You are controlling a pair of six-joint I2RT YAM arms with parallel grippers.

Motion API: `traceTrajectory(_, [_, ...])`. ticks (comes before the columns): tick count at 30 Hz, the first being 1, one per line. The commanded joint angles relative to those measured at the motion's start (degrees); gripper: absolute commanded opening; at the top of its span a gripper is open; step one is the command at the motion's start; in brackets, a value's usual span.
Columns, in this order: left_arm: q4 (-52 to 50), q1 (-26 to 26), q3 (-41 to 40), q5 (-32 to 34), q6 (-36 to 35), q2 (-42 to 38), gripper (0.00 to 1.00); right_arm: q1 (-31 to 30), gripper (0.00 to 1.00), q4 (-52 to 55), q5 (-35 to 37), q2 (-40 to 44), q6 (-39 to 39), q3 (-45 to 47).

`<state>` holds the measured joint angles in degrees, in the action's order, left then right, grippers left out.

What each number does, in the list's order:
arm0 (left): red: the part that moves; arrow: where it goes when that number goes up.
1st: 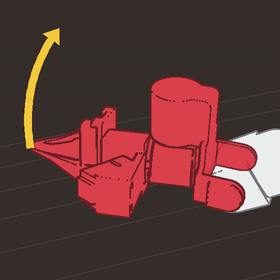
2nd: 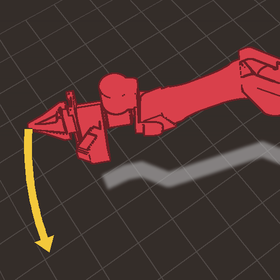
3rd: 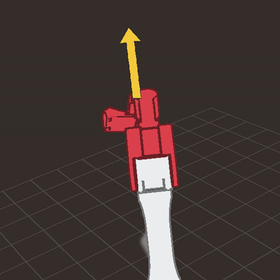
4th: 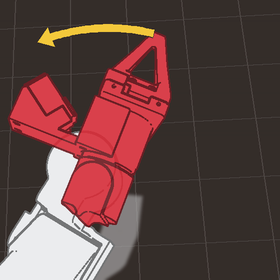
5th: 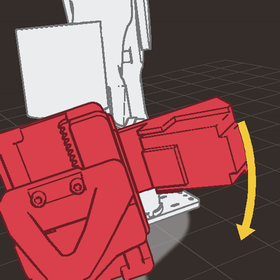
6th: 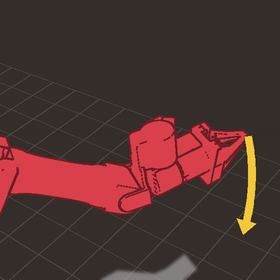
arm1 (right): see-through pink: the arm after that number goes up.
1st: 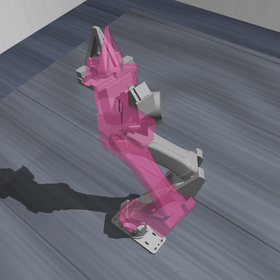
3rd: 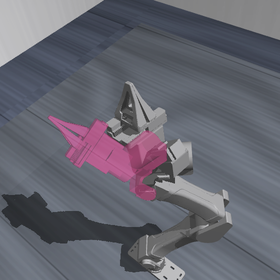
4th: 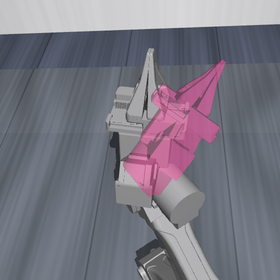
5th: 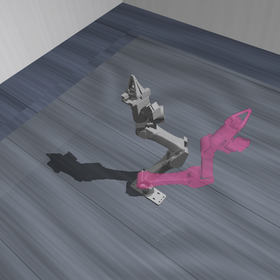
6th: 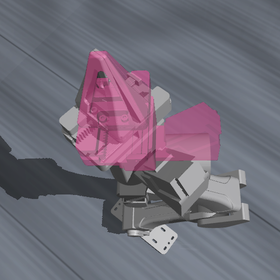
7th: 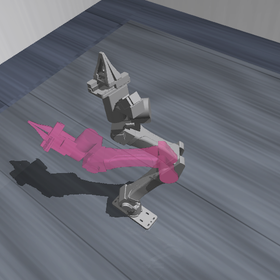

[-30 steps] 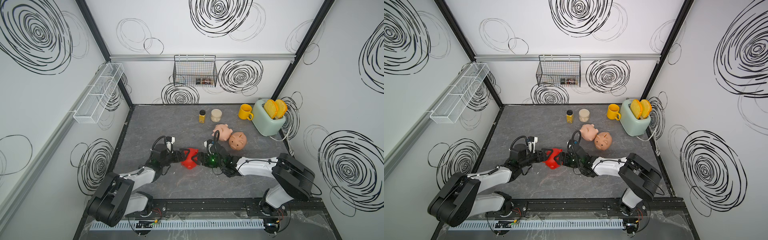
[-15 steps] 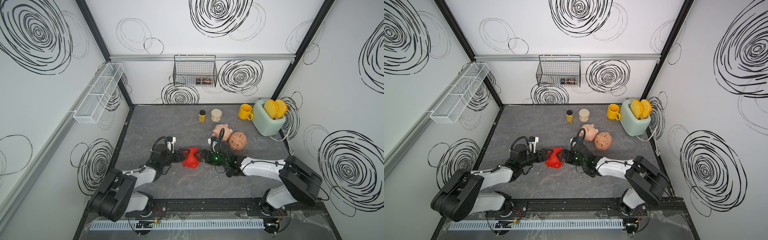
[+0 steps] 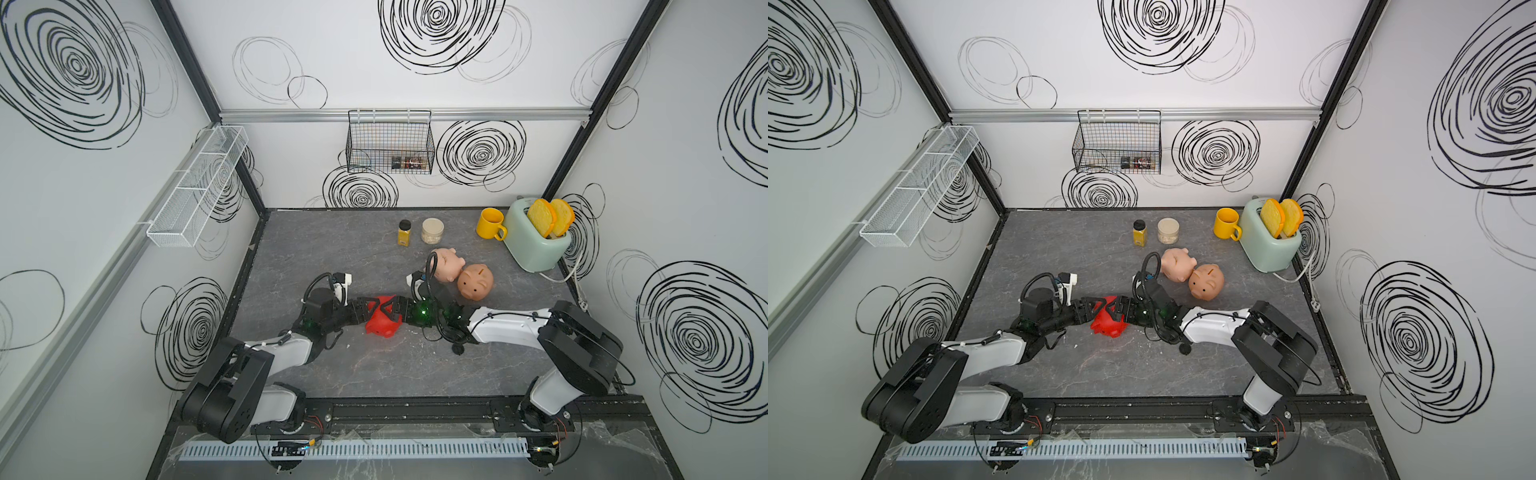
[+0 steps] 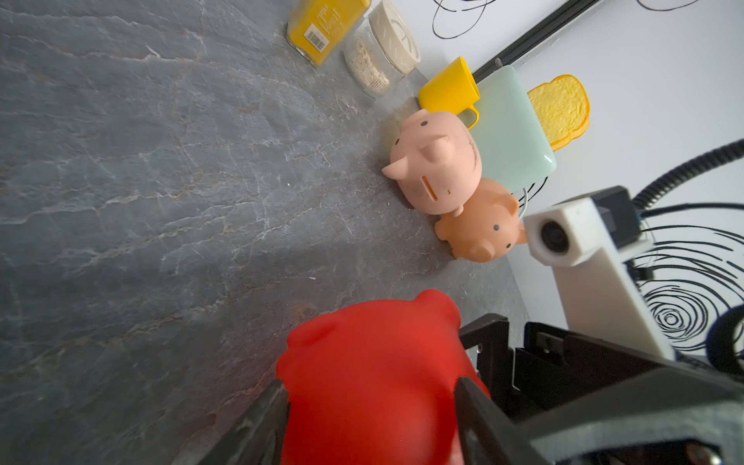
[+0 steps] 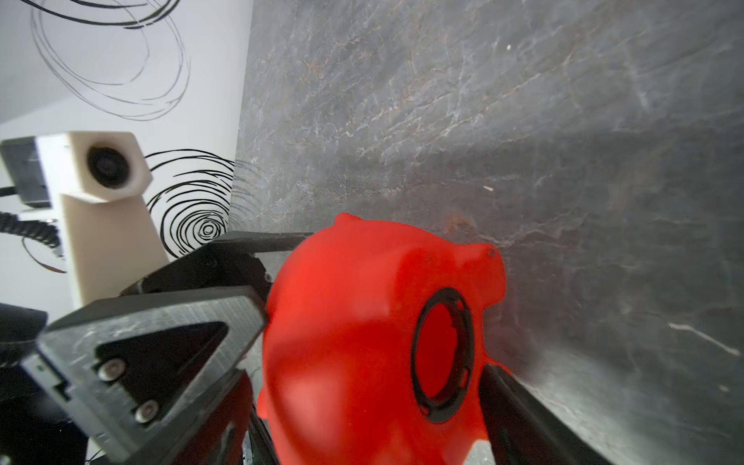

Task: Open piggy banks
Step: Pick up the piggy bank from the center of the board.

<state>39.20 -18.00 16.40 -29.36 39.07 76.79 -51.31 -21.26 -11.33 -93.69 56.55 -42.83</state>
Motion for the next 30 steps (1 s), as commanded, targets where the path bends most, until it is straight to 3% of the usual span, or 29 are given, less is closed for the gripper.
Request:
traceTrajectory(1, [1.41, -0.28, -0.06, -0.43, 0.06, 0.82, 0.68, 0.31, 0.91, -0.53, -0.75, -1.18, 0.52, -1.07])
traceTrajectory(8, [0.79, 1.57, -0.63, -0.75, -0.14, -0.92, 0.69, 2.09, 0.85, -6.52, -0.47, -0.58, 6.09, 5.01])
traceTrajectory(14, [0.22, 2.05, -2.48, -0.21, 0.38, -5.24, 0.94, 2.92, 0.82, -11.2, -0.66, -0.17, 9.57, 9.27])
traceTrajectory(17, [-2.15, 2.08, -3.51, 0.76, 1.12, -7.87, 1.0, 3.4, 0.8, -12.17, -1.52, -0.43, 10.5, 10.1])
traceTrajectory(30, [-13.97, -4.47, -4.6, 5.08, 6.98, -21.61, 0.96, 3.76, 0.75, -12.27, 0.07, 2.27, 13.53, 14.5])
